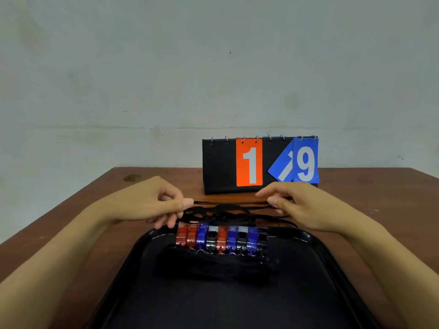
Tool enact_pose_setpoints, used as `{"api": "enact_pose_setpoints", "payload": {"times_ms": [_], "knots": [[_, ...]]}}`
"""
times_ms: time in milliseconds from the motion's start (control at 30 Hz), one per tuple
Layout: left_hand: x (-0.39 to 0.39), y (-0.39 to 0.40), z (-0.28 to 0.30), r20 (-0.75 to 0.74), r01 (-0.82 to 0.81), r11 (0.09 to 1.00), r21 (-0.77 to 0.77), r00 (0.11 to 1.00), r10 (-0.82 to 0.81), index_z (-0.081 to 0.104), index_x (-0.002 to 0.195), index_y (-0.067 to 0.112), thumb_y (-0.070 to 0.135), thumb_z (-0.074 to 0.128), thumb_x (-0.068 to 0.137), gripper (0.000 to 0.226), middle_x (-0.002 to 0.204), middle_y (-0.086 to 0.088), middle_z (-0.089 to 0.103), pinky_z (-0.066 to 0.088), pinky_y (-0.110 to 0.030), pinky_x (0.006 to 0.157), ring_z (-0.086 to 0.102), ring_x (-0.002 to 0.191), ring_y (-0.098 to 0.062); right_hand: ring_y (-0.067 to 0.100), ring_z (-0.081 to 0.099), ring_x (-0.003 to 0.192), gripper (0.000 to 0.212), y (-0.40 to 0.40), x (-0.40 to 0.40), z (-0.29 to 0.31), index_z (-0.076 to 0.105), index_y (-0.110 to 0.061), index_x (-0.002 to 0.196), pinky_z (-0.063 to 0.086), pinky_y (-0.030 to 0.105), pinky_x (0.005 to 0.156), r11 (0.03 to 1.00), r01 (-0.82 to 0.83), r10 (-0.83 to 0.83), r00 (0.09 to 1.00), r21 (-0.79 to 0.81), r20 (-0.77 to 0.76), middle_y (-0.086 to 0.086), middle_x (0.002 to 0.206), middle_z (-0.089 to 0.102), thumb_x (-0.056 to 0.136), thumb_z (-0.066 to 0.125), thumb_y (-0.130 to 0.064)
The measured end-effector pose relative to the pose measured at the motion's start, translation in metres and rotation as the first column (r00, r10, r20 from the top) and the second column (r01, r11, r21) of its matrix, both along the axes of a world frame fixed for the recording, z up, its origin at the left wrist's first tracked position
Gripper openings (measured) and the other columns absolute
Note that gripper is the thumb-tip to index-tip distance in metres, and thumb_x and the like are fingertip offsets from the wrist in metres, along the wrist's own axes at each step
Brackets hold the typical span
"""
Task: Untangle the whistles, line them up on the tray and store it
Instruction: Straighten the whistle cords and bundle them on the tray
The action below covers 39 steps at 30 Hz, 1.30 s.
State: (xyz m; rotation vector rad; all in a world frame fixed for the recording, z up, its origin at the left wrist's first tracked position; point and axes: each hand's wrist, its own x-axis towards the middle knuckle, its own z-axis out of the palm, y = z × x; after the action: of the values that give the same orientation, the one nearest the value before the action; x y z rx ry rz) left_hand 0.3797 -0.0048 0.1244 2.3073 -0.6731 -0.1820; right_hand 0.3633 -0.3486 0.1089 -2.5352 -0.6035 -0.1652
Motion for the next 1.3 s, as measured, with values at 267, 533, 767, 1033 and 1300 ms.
{"api": "enact_pose_setpoints", "payload": {"times_ms": [267, 533, 767, 1033, 1300], "knots": [[-0.001, 0.012, 0.006, -0.341, 0.166, 0.946, 0.278, 0.938, -0.064, 0.076, 0.082, 0.015, 0.049, 0.067, 0.096, 0.038, 0.069, -0.006, 0.073, 0.038, -0.019, 0.040, 0.061, 0.047, -0.011, 0.010, 0.066, 0.067, 0.009, 0.005, -0.009, 0.006, 0.066, -0.019, 0.090, 0.054, 0.024, 0.069, 0.978, -0.199, 0.207, 0.938, 0.057, -0.278, 0.003, 0.079, 0.076, 0.097, 0.069, -0.024], [-0.003, 0.006, 0.004, -0.429, 0.211, 0.879, 0.427, 0.903, -0.008, 0.076, 0.090, 0.014, 0.051, 0.067, 0.095, 0.037, 0.073, -0.001, 0.075, 0.035, -0.017, 0.041, 0.062, 0.048, -0.006, 0.018, 0.072, 0.078, 0.013, 0.013, -0.014, 0.007, 0.070, -0.013, 0.098, 0.057, 0.025, 0.073, 0.960, -0.281, 0.259, 0.866, 0.013, -0.427, 0.008, 0.089, 0.078, 0.094, 0.072, -0.025], [-0.005, -0.001, 0.006, -0.315, 0.160, 0.851, 0.500, 0.949, 0.006, 0.076, 0.087, 0.010, 0.058, 0.065, 0.093, 0.050, 0.069, 0.002, 0.075, 0.040, -0.015, 0.046, 0.057, 0.046, -0.007, 0.002, 0.065, 0.069, 0.013, 0.015, -0.014, 0.006, 0.074, -0.022, 0.091, 0.049, 0.015, 0.067, 0.948, -0.307, 0.254, 0.886, -0.081, -0.389, 0.000, 0.086, 0.077, 0.093, 0.073, -0.035], [0.012, -0.015, -0.022, 0.392, -0.140, 0.983, 0.122, 0.916, 0.082, 0.063, 0.069, 0.026, 0.066, 0.053, 0.093, 0.048, 0.065, 0.013, 0.063, 0.045, -0.021, 0.067, 0.058, 0.062, -0.002, 0.014, 0.062, 0.071, 0.023, 0.012, -0.010, 0.001, 0.075, -0.028, 0.083, 0.049, 0.033, 0.068, 0.978, -0.198, 0.195, 0.980, -0.060, -0.048, -0.006, 0.082, 0.073, 0.099, 0.061, -0.037], [0.007, -0.035, -0.036, 0.337, -0.026, 0.976, 0.217, 0.940, -0.050, 0.069, 0.115, 0.040, 0.064, 0.025, 0.099, 0.053, 0.123, 0.023, 0.061, 0.036, -0.027, 0.109, 0.043, 0.123, 0.007, 0.014, 0.064, 0.080, 0.019, 0.020, -0.007, -0.008, 0.073, -0.032, 0.085, 0.054, 0.039, 0.074, 0.987, -0.154, 0.156, 0.986, -0.034, 0.067, -0.010, 0.088, 0.071, 0.098, 0.060, -0.038]]}}
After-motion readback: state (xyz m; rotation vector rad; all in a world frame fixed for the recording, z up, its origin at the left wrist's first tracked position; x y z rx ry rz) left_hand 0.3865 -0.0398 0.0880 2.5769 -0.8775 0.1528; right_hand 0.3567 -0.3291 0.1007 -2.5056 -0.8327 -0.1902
